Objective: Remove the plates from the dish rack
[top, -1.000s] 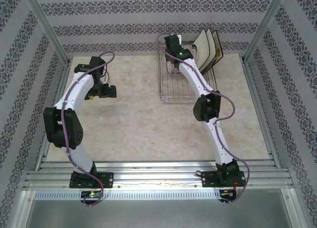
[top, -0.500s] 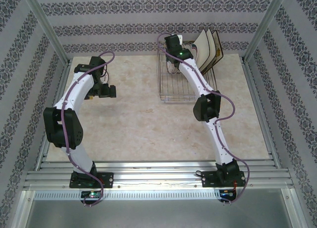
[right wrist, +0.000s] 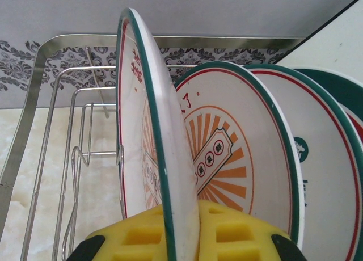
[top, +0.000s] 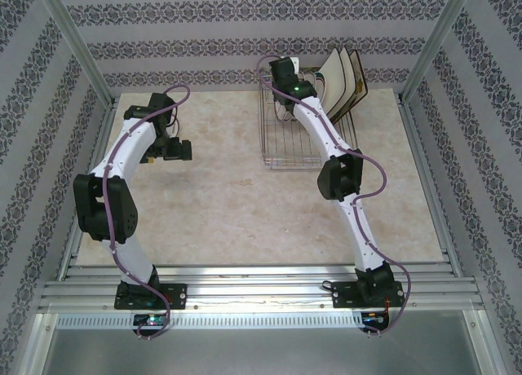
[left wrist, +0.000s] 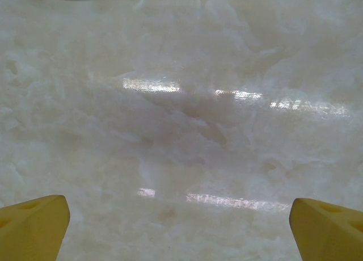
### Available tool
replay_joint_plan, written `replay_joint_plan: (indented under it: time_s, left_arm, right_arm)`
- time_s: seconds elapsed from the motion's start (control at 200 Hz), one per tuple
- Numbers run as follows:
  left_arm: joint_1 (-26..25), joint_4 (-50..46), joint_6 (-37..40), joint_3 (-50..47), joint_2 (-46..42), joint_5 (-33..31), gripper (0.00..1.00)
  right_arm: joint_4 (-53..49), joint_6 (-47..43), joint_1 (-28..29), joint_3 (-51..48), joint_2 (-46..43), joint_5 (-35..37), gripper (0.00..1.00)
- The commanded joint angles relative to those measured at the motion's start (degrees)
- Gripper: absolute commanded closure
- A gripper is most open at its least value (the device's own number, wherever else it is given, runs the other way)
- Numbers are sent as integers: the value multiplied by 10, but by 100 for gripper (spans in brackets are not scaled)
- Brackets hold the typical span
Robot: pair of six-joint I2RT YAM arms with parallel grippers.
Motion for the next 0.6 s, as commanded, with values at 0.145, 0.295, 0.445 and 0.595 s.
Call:
replay_joint_plan:
  time_s: [0.145, 0.295, 0.445, 0.595]
  left_arm:
    - [-8, 10, 22, 12, 8, -9, 0]
    - [-9, 10, 26, 15, 13, -11, 0]
    - [-9, 8, 31, 18, 18, -11, 0]
    - [-9, 4, 39, 23, 23, -11, 0]
  right_arm:
    - [10, -25, 16, 4, -80, 6, 100]
    - [9, -36, 18, 5, -97, 3, 100]
    - [6, -47, 23, 6, -116, 9, 100]
    - [0, -56, 26, 6, -137, 12, 100]
